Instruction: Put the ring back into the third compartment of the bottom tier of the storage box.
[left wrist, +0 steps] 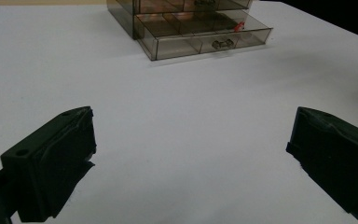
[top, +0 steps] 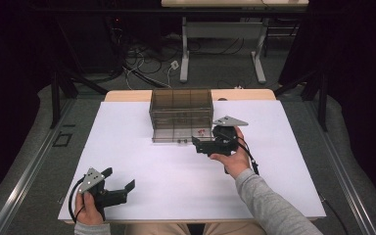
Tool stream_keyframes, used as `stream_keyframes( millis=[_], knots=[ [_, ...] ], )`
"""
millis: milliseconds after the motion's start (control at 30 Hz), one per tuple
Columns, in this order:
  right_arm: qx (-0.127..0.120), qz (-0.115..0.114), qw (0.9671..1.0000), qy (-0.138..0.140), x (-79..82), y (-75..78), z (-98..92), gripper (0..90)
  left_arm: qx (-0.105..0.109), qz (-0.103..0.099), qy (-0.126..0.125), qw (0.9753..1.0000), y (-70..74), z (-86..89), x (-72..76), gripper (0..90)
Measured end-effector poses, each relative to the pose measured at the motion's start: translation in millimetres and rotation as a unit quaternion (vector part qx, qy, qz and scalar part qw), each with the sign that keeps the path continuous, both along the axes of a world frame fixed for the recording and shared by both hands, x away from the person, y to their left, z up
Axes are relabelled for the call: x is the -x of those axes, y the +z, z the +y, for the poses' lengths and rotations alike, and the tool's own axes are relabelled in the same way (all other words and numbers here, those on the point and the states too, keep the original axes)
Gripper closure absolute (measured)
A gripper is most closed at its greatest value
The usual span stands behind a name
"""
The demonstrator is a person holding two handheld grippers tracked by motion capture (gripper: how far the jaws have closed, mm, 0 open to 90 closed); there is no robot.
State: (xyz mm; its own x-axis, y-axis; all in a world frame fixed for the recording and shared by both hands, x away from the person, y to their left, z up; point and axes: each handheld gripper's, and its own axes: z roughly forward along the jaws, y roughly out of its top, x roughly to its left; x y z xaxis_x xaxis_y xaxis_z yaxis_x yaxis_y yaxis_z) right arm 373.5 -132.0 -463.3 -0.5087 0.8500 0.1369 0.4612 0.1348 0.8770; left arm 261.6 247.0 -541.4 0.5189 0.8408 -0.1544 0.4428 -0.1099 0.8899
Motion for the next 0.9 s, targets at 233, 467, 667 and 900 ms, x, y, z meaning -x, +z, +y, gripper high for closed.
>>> stream_keyframes(
  millis=[233,467,667,900],
  knots=[
    [0.012,-0.013,0.9998,-0.005,18.6,7.0,-11.9,0.0,0.0,0.0,0.0,1.0,0.1,-1.5,0.5,1.2],
    [0.011,-0.019,0.9997,-0.007,31.8,10.0,-20.7,0.0,0.003,0.001,0.001,1.0,-0.2,-3.0,0.7,1.2],
    [0.009,-0.034,0.9993,-0.013,45.1,11.4,-31.9,0.0,0.004,0.002,0.002,1.0,-0.5,-2.9,1.0,1.2],
    [0.014,-0.054,0.9983,-0.018,65.6,10.1,-48.7,0.0,0.005,0.003,0.004,1.0,-0.7,-3.0,1.5,1.2]
  ],
)
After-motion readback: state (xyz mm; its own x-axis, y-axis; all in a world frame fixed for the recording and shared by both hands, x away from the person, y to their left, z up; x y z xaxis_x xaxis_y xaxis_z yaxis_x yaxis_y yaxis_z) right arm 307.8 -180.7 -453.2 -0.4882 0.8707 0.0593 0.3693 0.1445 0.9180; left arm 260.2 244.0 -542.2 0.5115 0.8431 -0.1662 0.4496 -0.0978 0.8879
